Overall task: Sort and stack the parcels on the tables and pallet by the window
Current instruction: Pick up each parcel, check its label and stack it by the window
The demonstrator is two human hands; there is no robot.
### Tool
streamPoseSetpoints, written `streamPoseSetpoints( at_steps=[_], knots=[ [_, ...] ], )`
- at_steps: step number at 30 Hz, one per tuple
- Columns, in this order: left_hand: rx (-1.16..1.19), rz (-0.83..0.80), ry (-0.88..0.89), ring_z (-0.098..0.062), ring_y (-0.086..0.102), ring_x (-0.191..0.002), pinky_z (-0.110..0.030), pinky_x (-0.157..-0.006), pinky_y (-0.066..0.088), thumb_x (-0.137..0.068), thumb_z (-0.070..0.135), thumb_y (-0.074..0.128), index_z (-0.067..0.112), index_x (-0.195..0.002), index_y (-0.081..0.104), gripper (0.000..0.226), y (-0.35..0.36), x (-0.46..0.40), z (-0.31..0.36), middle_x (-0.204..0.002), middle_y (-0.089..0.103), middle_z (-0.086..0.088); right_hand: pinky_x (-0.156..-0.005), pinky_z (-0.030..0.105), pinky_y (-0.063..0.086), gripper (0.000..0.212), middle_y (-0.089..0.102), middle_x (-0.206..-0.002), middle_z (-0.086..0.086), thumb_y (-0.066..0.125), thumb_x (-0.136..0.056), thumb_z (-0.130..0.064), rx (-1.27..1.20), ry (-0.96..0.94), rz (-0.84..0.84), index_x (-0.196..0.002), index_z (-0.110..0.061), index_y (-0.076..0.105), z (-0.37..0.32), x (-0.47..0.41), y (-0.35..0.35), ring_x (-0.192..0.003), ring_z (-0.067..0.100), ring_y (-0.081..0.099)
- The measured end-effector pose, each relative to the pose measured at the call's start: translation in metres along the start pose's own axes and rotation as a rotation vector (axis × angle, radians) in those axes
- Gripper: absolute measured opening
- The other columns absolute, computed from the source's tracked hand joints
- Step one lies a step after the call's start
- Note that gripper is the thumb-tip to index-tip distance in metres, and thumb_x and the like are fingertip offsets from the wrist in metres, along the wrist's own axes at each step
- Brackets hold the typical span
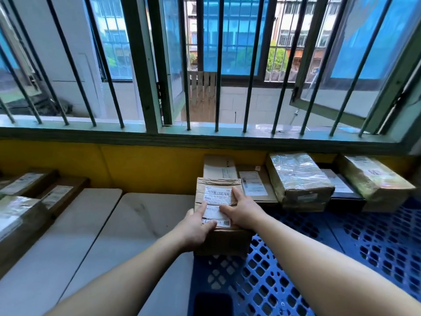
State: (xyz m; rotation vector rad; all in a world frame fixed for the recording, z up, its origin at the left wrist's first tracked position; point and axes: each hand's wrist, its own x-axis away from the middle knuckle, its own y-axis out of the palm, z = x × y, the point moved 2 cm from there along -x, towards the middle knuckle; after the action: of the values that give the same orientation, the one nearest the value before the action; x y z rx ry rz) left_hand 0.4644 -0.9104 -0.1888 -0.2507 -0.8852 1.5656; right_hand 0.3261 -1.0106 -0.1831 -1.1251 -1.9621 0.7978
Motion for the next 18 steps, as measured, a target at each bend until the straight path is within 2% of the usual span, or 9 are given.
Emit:
streamPoseSetpoints(
  at_steps=[3,6,8,11,14,18],
  knots=[
    [0.021,-0.046,-0.016,-0.023,0.043,-0.129,-0.039,-0.108,0.040,-0.091,0.043,0.055,0.036,-0.153,0.009,0.077,-0.008,-0.003,-0.003,-0.149,0.030,-0.003,-0.105,0.040,0.043,0.087,0.035,-0.151,0.008,0.059,-0.086,-0.061,0.010,0.018,-0.012,-0.155,-0.037,0.011,-0.004,-0.001,-0.002,-0.128,0.027,0.046],
    [0.009,-0.067,0.003,-0.017,0.050,-0.124,-0.035,-0.109,0.040,-0.083,0.043,0.062,0.042,-0.144,0.025,0.071,-0.024,0.009,0.004,-0.146,0.042,0.001,-0.114,0.045,0.034,0.086,0.018,-0.161,0.012,0.057,-0.089,-0.060,0.076,0.007,-0.004,-0.157,-0.031,0.012,-0.012,0.003,-0.010,-0.141,0.032,0.033],
    [-0.066,-0.039,0.020,-0.016,0.039,-0.134,-0.024,-0.109,0.028,-0.094,0.036,0.056,0.031,-0.151,0.019,0.068,-0.037,0.021,0.008,-0.151,0.034,0.001,-0.118,0.047,0.023,0.087,0.005,-0.165,0.011,0.055,-0.091,-0.060,0.121,-0.023,0.036,-0.158,-0.027,0.010,-0.021,0.008,-0.017,-0.149,0.033,0.018],
    [-0.210,0.058,-0.006,-0.021,0.018,-0.146,-0.033,-0.115,0.020,-0.095,0.045,0.052,0.025,-0.154,0.008,0.076,-0.062,0.036,0.003,-0.161,0.012,-0.002,-0.119,0.050,0.025,0.085,0.009,-0.164,0.010,0.054,-0.090,-0.062,0.149,-0.086,0.102,-0.157,-0.026,0.014,-0.046,0.017,-0.025,-0.149,0.034,0.018],
    [-0.300,0.114,-0.016,-0.024,0.015,-0.147,-0.041,-0.118,0.021,-0.093,0.049,0.052,0.032,-0.153,0.008,0.077,-0.094,0.056,-0.011,-0.162,0.008,-0.003,-0.116,0.051,0.031,0.081,0.012,-0.164,0.007,0.053,-0.092,-0.061,0.155,-0.156,0.144,-0.157,-0.028,0.017,-0.085,0.031,-0.027,-0.148,0.033,0.021],
    [-0.397,0.214,-0.015,-0.024,0.013,-0.148,-0.043,-0.118,0.020,-0.094,0.048,0.052,0.033,-0.153,0.009,0.075,-0.150,0.100,-0.039,-0.162,0.006,-0.002,-0.112,0.051,0.038,0.080,0.016,-0.164,0.006,0.053,-0.091,-0.063,0.146,-0.262,0.162,-0.156,-0.029,0.020,-0.158,0.050,-0.008,-0.147,0.033,0.024]
  ],
)
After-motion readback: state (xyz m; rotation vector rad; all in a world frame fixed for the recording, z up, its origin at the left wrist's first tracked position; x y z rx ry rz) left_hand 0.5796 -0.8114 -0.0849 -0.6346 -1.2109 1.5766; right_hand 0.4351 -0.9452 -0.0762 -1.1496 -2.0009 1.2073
